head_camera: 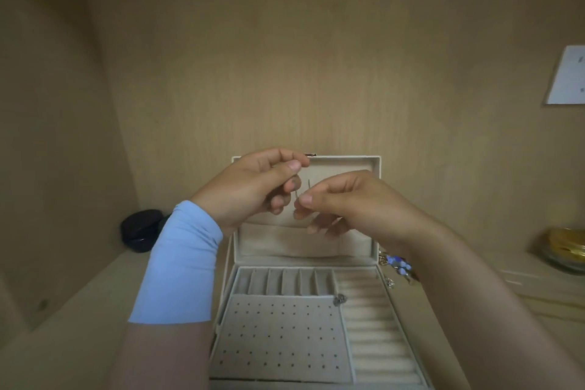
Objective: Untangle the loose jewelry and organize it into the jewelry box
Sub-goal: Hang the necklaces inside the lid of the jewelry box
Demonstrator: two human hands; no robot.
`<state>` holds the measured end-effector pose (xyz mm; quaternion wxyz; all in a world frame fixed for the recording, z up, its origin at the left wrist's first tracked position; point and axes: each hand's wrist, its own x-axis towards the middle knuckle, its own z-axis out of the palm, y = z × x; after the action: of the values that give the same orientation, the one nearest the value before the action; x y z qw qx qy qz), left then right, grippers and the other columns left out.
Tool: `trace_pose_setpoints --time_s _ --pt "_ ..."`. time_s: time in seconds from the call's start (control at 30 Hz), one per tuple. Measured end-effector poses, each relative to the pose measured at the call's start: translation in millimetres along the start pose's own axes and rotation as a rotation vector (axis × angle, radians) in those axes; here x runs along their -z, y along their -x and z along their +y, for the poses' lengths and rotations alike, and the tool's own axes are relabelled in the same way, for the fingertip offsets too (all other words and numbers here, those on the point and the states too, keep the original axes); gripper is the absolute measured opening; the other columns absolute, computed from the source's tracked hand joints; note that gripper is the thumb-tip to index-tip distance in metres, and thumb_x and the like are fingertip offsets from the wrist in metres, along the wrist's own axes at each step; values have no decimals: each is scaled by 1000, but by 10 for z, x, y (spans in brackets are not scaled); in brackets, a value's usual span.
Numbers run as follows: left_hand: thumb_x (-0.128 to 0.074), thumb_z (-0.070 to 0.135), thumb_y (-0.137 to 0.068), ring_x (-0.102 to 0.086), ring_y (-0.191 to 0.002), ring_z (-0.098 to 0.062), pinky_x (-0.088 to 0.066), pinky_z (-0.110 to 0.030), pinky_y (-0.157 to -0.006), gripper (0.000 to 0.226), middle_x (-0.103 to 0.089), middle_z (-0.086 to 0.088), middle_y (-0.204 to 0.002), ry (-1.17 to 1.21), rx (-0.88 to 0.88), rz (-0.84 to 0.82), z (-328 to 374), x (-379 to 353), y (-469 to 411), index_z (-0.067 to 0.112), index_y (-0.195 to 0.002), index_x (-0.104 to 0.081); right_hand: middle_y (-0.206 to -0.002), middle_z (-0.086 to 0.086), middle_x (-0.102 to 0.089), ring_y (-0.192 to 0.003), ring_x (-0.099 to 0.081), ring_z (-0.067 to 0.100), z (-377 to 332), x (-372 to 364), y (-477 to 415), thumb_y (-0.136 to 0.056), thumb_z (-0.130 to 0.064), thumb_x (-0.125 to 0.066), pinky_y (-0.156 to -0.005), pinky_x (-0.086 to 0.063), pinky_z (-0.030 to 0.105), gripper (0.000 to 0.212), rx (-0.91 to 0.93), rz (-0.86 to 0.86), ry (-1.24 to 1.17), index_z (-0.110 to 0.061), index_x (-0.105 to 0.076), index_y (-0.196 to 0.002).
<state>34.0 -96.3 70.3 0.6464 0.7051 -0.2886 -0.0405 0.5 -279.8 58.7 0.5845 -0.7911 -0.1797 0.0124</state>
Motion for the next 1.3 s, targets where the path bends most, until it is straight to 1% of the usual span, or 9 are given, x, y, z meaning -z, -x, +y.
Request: trace_pose_setpoints --time_s 0.1,0.23,0.4,0.57,0.73,0.87,1.1,1.2,1.3 --pt "-49 18 -100 -39 -50 -12 -36 -21 -51 15 -48 5 -61 -94 53 -3 -39 31 10 16 -100 -64 -93 0 -78 -87 -75 18 67 28 -28 -89 -22 -71 -78 -55 26 16 -10 25 11 -9 -78 -97" --pt "-50 20 -100 -40 -52 -11 -38 -20 -53 15 -49 6 -62 -205 117 -11 -72 64 19 15 -105 -64 -91 6 -78 -75 -73 12 104 35 -37 -90 -12 -70 -63 -52 15 15 5 76 -54 -1 -77 -96" --pt "-46 26 -102 -42 -54 -11 -38 -23 -56 30 -50 5 -65 -243 179 -46 -100 30 14 10 -112 -69 -81 5 -75 -69 -69 19 129 29 -65 -97 -19 -62 -70 -57 28 17 12 104 -44 -7 -72 -91" --pt "-67 61 -75 -53 -72 -9 -47 -26 -68 36 -57 9 -80 -337 207 -51 -178 -61 -51 27 -87 -73 -64 2 -64 -55 -61 18 113 48 -59 -98 -21 -61 -61 -54 29 20 12 127 -23 -12 -72 -83" --pt "-72 27 -82 -62 -83 -13 -51 -27 -78 11 -65 -4 -86 -131 160 -107 -288 -92 -79 18 -80 -66 -53 -2 -47 -42 -44 15 121 130 -57 -98 -20 -61 -47 -48 29 21 13 176 -38 -1 -68 -92" --pt "-60 21 -83 -55 -59 -19 -57 -34 -67 13 -52 -5 -63 203 168 -104 -254 -68 -42 13 -73 -57 -57 0 -38 -42 -33 12 150 225 -22 -99 -24 -57 -43 -35 26 20 -53 73 47 -13 -65 -85" --pt "-55 19 -97 -33 -47 -11 -24 -20 -44 15 -38 2 -59 -208 283 -60 -307 -33 -50 14 -86 -65 -54 0 -31 -45 -31 13 270 377 39 -97 -31 -61 -46 -32 25 22 -183 -179 238 -17 -75 -86" --pt "-57 21 -96 -37 -43 -11 -25 -18 -43 16 -48 3 -62 -292 245 -37 -282 -36 -50 17 -86 -69 -58 5 -48 -49 -48 19 303 382 30 -99 -27 -59 -52 -47 27 23 -186 -160 173 -13 -76 -92" --pt "-55 21 -97 -39 -42 -11 -27 -18 -41 18 -59 4 -73 -246 167 -22 -249 -59 -49 19 -84 -68 -99 12 -74 -83 -71 29 322 325 -13 -94 -24 -63 -79 -58 36 24 -131 -134 -9 -5 -72 -107"
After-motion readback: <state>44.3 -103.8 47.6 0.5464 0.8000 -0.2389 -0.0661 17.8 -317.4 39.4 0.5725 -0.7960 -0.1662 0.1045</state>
